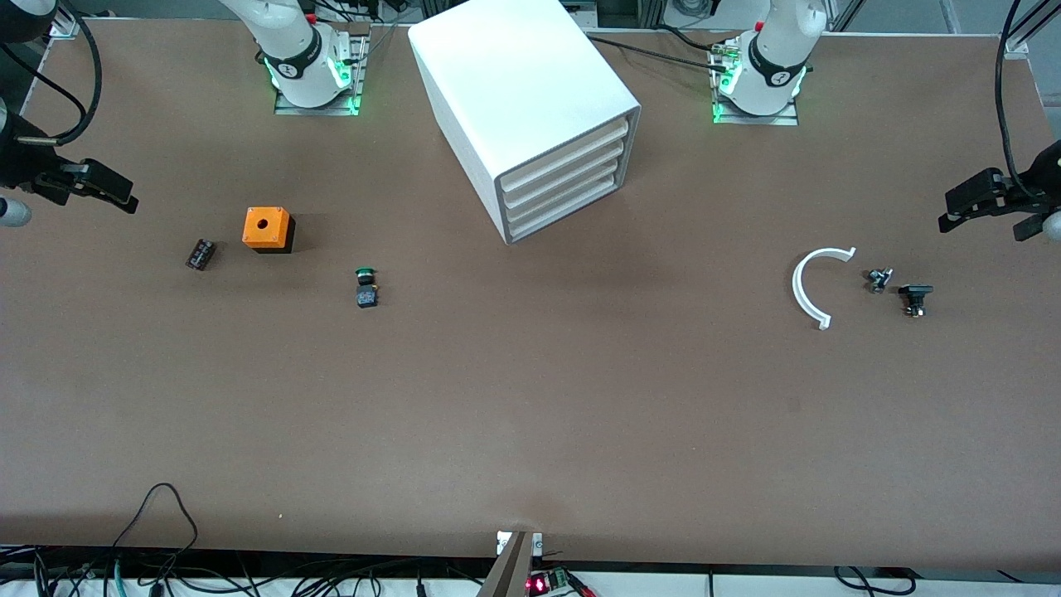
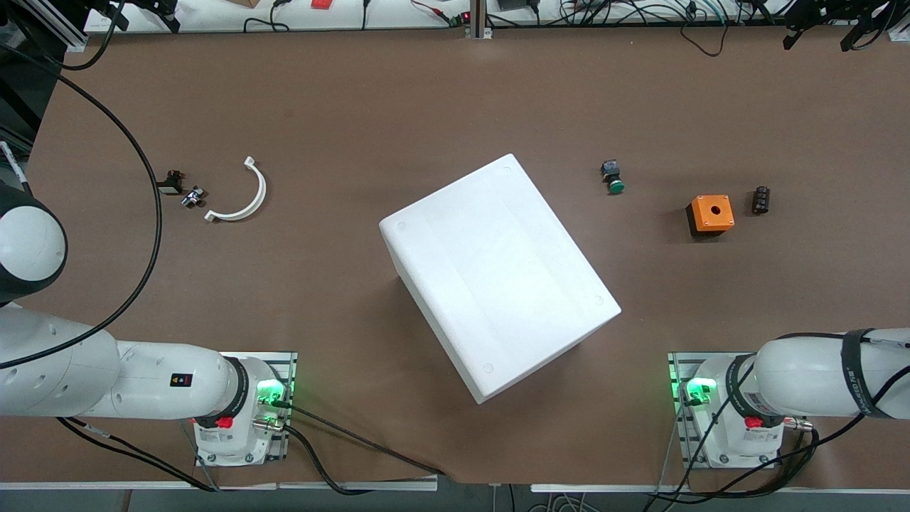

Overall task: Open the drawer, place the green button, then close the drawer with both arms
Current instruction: 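Reach the right gripper toward the green button while the left gripper moves inward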

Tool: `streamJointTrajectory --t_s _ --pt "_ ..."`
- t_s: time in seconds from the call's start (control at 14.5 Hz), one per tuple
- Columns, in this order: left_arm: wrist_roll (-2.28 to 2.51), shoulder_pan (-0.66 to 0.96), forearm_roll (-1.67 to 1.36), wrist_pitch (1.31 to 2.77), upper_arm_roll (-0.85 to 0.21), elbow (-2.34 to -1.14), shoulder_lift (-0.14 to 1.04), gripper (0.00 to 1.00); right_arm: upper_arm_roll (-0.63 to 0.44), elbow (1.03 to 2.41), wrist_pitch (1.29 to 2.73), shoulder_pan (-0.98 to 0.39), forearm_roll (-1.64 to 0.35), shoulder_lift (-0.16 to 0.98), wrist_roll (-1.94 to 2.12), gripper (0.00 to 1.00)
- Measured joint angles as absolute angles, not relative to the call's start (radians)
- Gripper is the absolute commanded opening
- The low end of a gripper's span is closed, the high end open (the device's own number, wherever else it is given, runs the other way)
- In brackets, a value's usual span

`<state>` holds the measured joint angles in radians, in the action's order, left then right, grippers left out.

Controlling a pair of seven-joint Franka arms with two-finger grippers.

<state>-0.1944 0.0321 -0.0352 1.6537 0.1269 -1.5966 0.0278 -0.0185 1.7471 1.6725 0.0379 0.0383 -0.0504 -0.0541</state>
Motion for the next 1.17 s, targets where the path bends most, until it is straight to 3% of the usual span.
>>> streamJointTrajectory --t_s 1.17 --pt "-0.195 0.043 -0.035 1.650 0.086 -1.586 0.030 1.00 -0.012 1.747 1.689 0.032 0.038 -0.048 -0.049 1.00"
